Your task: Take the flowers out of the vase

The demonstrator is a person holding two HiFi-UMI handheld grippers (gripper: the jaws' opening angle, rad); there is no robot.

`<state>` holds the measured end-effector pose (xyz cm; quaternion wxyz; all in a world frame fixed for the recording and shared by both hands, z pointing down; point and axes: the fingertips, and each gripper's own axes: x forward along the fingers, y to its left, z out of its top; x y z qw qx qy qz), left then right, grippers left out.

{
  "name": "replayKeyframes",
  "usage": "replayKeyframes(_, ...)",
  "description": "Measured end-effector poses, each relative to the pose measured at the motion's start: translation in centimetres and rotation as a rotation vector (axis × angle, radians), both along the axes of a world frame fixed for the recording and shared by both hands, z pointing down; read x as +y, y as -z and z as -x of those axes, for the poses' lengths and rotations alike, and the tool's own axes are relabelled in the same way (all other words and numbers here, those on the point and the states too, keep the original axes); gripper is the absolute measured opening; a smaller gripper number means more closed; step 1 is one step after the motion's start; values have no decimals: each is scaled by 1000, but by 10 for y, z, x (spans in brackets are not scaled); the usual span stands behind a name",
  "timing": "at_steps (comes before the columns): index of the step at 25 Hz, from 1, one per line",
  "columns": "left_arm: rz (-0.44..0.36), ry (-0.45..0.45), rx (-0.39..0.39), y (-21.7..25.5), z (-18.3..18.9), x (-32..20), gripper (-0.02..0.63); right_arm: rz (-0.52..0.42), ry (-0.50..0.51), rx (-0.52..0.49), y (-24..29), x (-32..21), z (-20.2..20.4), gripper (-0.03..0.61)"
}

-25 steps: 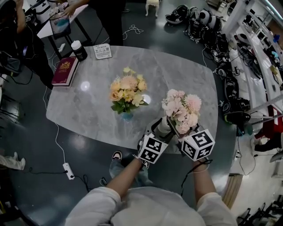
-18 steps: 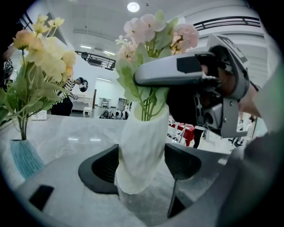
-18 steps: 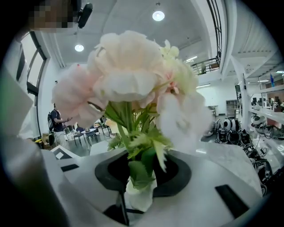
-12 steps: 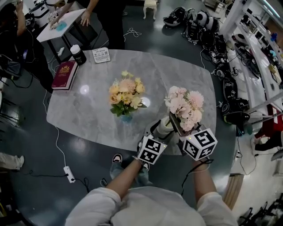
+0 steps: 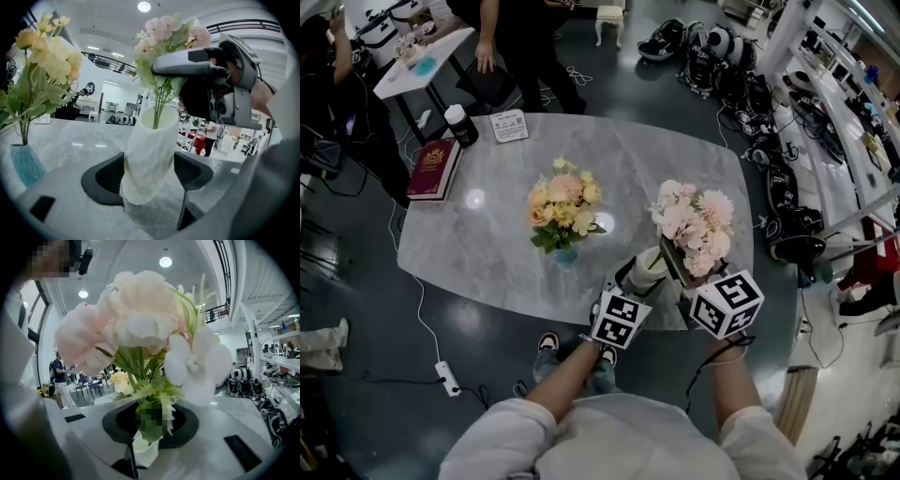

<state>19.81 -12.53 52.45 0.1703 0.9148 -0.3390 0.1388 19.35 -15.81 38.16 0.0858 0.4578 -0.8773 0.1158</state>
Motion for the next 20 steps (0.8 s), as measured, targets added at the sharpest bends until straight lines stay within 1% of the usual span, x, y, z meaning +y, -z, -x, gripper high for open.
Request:
replayKeyframes(10, 17, -21, 8, 3, -2, 2, 331, -3, -25, -8, 12, 0, -7, 69)
replayKeyframes(20, -22, -10, 26, 18, 1, 3, 332, -19, -40, -26, 21, 5, -9, 69)
